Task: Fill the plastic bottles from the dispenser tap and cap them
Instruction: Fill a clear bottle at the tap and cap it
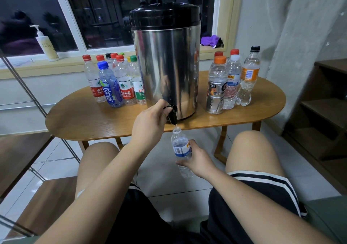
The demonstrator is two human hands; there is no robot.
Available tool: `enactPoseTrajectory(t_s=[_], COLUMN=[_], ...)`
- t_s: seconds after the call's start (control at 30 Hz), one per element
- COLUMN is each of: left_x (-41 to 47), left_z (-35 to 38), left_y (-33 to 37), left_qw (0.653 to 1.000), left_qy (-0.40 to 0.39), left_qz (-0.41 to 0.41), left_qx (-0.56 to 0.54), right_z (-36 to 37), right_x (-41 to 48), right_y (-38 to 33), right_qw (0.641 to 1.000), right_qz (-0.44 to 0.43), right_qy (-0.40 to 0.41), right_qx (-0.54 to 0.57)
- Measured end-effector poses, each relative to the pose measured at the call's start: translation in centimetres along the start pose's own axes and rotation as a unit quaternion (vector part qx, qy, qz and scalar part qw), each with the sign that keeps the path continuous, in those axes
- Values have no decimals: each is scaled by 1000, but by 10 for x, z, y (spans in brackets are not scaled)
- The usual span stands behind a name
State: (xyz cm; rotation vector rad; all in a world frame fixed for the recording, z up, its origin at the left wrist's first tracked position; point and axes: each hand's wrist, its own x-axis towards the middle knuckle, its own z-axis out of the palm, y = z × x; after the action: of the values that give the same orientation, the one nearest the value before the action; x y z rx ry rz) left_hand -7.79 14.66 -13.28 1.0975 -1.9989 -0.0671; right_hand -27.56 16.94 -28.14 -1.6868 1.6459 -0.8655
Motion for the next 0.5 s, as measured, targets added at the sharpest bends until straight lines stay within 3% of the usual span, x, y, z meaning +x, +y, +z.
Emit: enactPoseTrajectory(t_s=[0.5], left_x=[0], left_z=[1], left_y=[0], left_qw=[1000], left_qy=[6], left_qz=[2], left_qx=[1], right_z=[0], right_x=[0], right_y=[0], right_qw=[1000], right_qz=[-3], right_qy=[8], right_qx=[-9])
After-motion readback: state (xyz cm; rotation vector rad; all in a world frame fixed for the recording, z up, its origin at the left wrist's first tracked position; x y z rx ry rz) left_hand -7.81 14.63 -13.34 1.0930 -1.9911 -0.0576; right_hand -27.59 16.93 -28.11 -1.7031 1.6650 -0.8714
